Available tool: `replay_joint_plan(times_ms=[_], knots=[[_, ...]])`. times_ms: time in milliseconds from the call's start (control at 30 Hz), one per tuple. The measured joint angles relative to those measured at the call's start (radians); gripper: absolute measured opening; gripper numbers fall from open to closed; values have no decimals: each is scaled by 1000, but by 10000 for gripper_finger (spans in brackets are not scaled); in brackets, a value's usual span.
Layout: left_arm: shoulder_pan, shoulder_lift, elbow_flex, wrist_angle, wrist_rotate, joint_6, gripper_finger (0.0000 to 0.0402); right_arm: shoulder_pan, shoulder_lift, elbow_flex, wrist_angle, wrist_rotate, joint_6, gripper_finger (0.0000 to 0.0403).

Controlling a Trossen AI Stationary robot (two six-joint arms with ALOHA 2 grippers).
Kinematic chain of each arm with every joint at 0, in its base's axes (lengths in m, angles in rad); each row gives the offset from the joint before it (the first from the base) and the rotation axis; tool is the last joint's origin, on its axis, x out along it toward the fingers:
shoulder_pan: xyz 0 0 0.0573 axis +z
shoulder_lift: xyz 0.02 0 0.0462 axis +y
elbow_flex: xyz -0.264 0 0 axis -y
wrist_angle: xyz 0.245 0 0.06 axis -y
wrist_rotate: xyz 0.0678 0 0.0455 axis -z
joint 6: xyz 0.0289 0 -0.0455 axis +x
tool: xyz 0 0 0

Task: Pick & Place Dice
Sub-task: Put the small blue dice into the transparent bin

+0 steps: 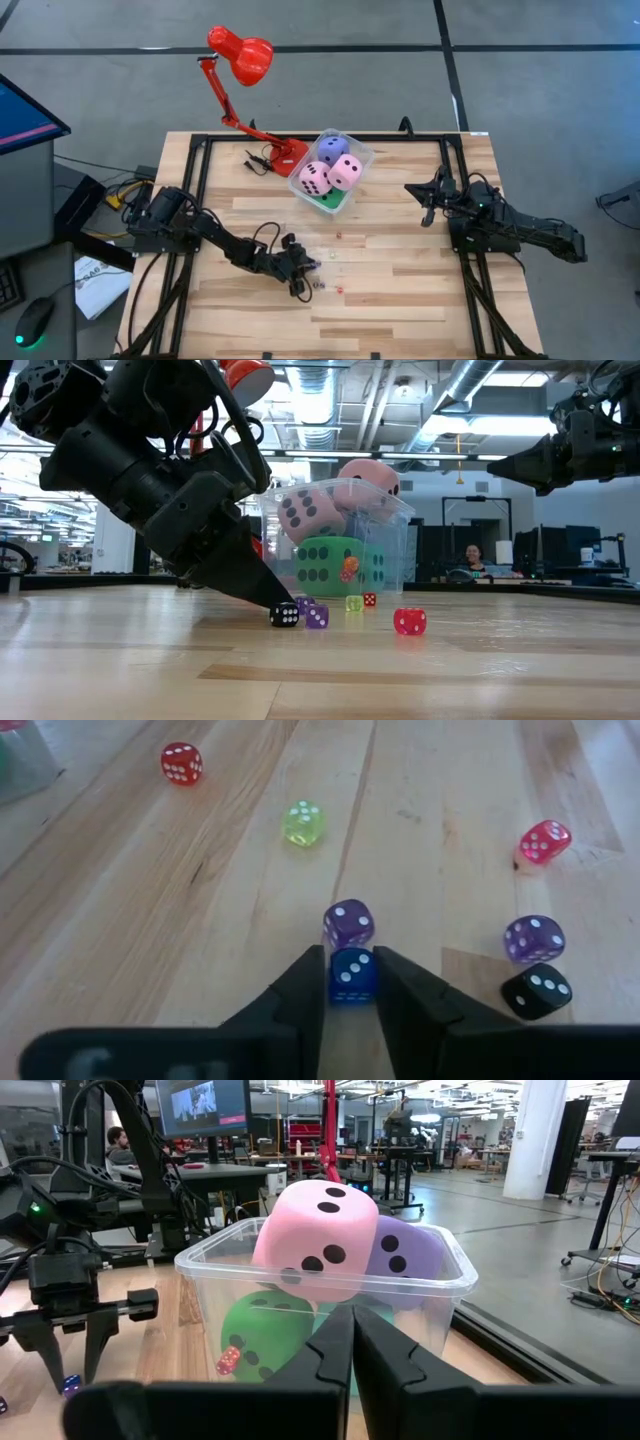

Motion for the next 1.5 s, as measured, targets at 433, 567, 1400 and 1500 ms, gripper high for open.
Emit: replay_joint_plan(times_ms=[433,567,1400,1500], knots=[[-1,0,0,1,11,0,54,0,0,0,0,0,0,8],[-1,0,0,1,11,0,56,0,0,0,0,0,0,8],[159,-329,-1,-27,-50,301,53,0,0,0,0,0,0,8],[210,-394,0,-18,-54,348,53,0,0,0,0,0,0,8]])
